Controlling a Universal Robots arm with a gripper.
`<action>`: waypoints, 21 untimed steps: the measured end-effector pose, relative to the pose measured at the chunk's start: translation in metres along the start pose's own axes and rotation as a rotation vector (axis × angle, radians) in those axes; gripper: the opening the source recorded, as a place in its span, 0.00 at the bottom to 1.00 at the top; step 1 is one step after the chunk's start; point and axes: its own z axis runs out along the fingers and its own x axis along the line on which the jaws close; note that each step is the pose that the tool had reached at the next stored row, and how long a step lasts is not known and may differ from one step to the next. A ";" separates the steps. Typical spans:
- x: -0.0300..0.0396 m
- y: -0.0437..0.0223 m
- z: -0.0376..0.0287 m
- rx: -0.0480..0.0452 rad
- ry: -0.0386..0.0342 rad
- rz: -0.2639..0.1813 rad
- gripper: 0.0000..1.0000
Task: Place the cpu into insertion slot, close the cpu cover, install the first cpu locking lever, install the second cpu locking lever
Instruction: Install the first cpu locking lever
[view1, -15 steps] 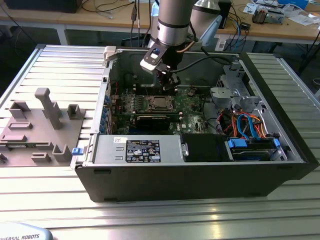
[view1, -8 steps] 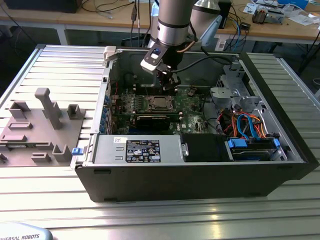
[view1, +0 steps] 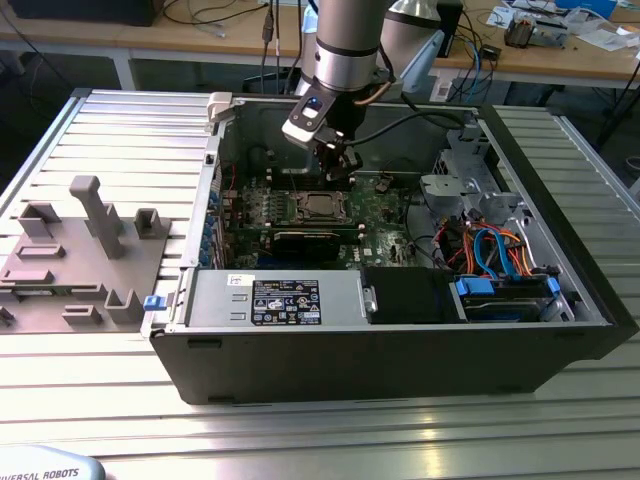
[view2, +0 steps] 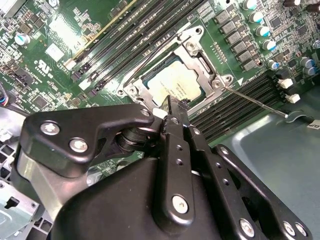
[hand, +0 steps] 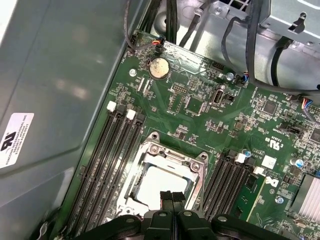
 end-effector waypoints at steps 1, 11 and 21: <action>0.0000 0.0000 0.0000 -0.0001 -0.0001 -0.002 0.11; 0.0000 0.0000 0.0000 -0.0002 -0.0007 -0.029 0.11; 0.0000 0.0000 0.0000 -0.0004 -0.0012 -0.052 0.11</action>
